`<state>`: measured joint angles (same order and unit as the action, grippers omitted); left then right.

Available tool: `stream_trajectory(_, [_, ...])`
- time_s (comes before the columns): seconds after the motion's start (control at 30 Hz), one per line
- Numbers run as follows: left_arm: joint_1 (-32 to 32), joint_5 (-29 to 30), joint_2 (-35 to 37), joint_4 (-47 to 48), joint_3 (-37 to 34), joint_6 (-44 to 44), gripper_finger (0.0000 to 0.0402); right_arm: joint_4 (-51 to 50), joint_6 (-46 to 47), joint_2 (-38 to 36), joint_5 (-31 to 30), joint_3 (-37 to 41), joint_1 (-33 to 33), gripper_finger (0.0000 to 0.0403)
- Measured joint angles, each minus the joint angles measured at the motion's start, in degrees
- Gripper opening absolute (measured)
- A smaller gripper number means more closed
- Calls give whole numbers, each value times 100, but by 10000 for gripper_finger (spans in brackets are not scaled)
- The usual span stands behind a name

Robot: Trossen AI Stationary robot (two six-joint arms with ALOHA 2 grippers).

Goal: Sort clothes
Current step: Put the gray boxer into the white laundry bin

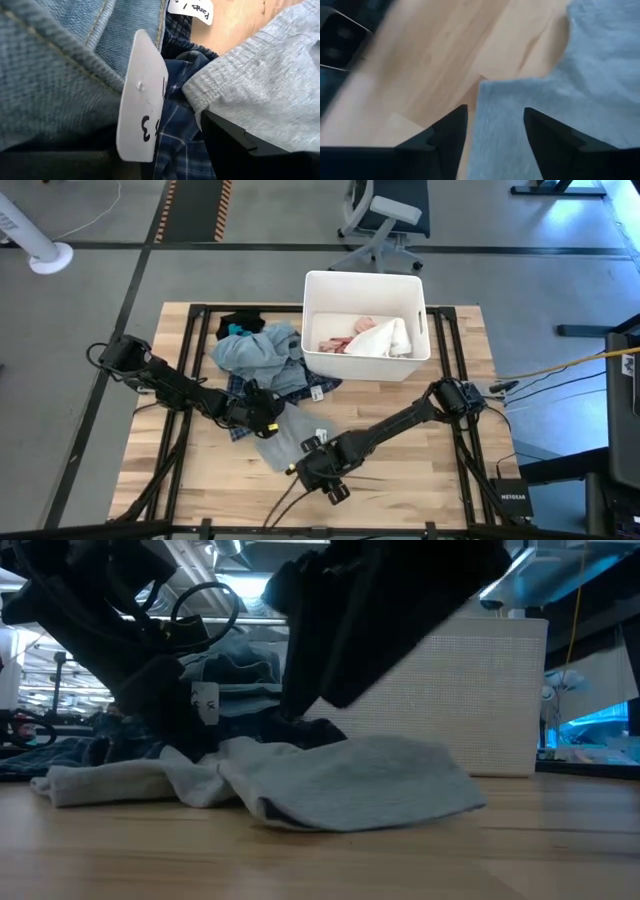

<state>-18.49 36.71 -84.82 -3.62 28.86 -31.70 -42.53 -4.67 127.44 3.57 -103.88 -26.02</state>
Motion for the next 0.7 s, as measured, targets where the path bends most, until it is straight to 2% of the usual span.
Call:
stream_trajectory(0.13, [-97,2,0,-47,0,4,141,-200,-46,0,-1150,65,-400,234])
stream_trajectory(0.2, [-162,-17,0,-108,0,30,141,-310,-28,0,-1499,191,-595,236])
stream_trajectory(0.3, [-231,-366,25,-113,68,230,141,-452,242,0,-1566,450,-808,236])
stream_trajectory(0.53, [-386,-2156,44,-189,511,271,141,-1127,869,-59,-2091,912,-982,237])
stream_trajectory(0.7, [-763,-2258,0,241,508,-312,141,-448,508,-132,-2117,916,-997,237])
